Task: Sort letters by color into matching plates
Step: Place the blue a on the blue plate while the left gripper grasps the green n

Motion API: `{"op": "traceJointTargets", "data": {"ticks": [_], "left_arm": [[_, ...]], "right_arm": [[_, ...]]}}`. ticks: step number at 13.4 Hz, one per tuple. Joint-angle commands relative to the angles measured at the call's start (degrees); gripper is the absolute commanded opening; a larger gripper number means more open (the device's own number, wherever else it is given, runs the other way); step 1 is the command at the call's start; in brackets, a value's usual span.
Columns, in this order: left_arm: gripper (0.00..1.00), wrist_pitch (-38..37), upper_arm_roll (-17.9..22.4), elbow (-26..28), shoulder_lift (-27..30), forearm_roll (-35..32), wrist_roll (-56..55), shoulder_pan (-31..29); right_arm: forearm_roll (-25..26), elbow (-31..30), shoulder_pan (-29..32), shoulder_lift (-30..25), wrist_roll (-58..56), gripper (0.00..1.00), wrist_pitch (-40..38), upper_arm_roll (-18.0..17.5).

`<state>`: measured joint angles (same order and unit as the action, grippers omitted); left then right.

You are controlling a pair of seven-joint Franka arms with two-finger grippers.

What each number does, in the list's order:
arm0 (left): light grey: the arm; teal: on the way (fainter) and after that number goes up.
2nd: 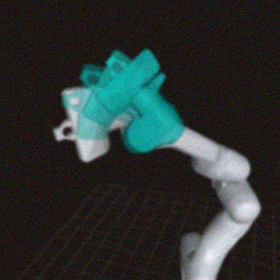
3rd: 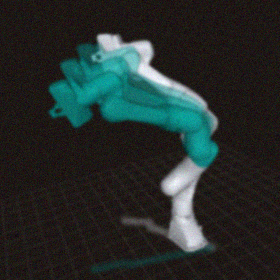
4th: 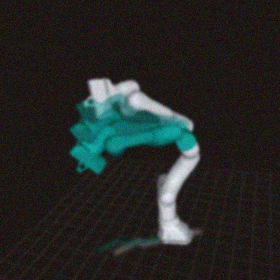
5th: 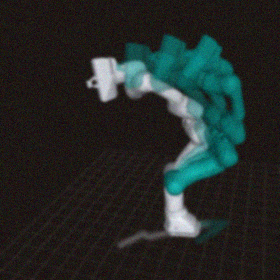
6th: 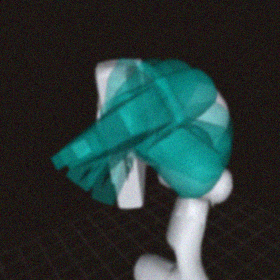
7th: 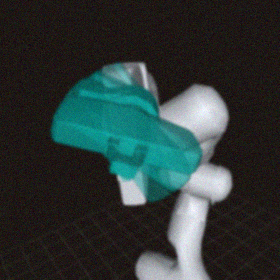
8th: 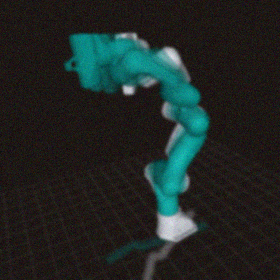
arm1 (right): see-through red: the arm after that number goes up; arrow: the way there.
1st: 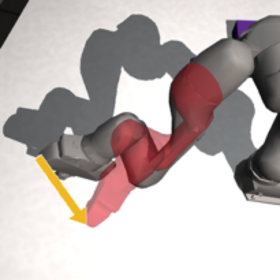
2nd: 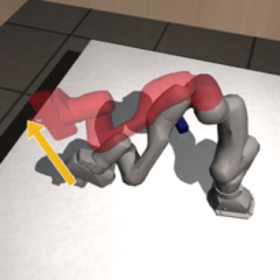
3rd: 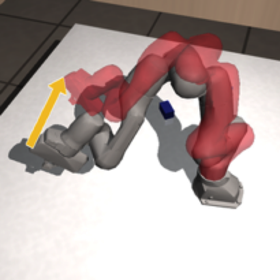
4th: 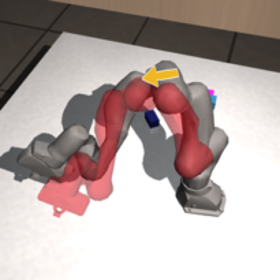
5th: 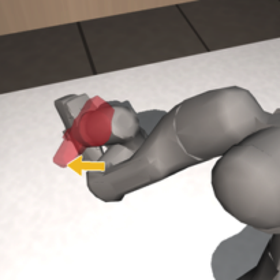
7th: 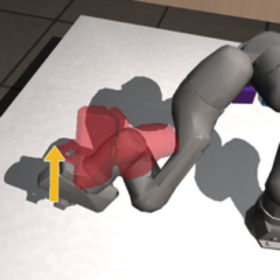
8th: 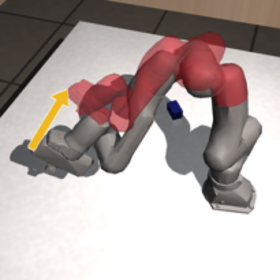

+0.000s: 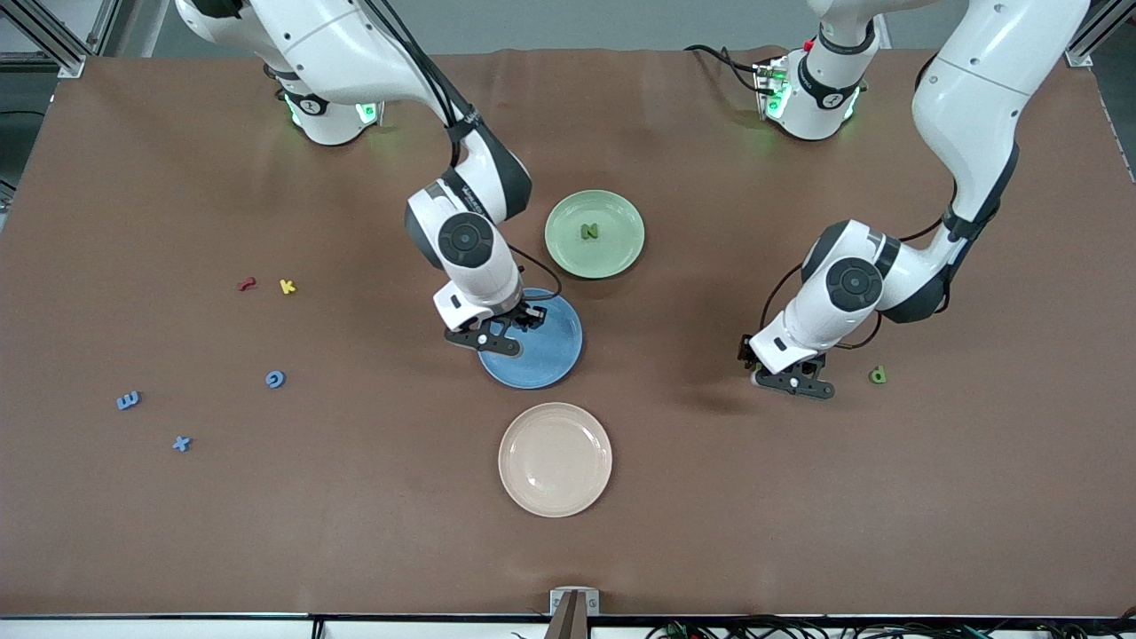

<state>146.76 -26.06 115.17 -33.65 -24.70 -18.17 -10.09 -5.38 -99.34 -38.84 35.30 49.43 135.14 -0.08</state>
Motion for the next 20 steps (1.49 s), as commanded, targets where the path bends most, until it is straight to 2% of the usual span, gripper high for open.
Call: {"op": "traceJointTargets", "data": {"ticks": [1,6,7,8,9,10,11,13,16,18,20], "left_arm": [[0.64,0.2,-0.6,-1.2,-1.1,-1.7,0.5,-0.3],[0.53,0.1,-0.5,-1.1,-2.1,-1.7,0.1,0.1],[0.46,-0.3,-0.5,-1.0,-2.1,-1.7,-0.3,0.1],[0.37,-0.4,-0.5,-0.9,-2.1,-1.7,-0.5,0.1],[0.27,-0.4,-0.5,-0.7,-2.0,-1.7,-1.0,-0.1],[0.13,-1.0,-0.5,-0.6,-1.9,-1.7,-1.6,-0.2],[0.01,-3.4,-0.6,-0.8,-1.3,-1.7,-2.1,0.2],[0.0,-8.2,-1.2,-1.3,0.9,-1.7,-3.9,0.8],[0.0,-11.2,-6.2,-1.3,2.1,-1.4,-9.5,0.6],[0.0,-11.4,-10.1,-1.2,2.1,-1.3,-16.6,0.8],[0.0,-12.4,-14.2,-1.2,1.8,-1.4,-24.6,1.5]], "right_arm": [[-1.0,2.0,-1.3,2.0,1.0,0.16,0.2,0.5],[-2.6,2.0,-3.3,2.5,1.0,0.21,0.3,0.6],[-2.6,2.0,-3.3,2.7,0.9,0.29,0.2,0.6],[-2.6,2.0,-3.3,2.8,0.9,0.48,0.1,0.6],[-2.6,2.0,-3.2,2.8,0.9,0.92,0.0,0.6],[-2.4,2.0,-3.3,2.5,0.7,1.0,-0.2,0.7],[-2.4,2.0,-3.2,2.3,0.5,1.0,-0.4,0.7],[-2.0,2.0,-2.4,1.6,-0.2,1.0,-1.3,0.9],[-1.7,2.0,-0.9,-3.8,-6.2,1.0,-10.6,4.1],[-1.7,1.6,3.0,-6.8,-14.1,1.0,-15.2,6.3],[-1.1,0.7,8.7,-8.2,-24.1,1.0,-16.2,6.7]]}}
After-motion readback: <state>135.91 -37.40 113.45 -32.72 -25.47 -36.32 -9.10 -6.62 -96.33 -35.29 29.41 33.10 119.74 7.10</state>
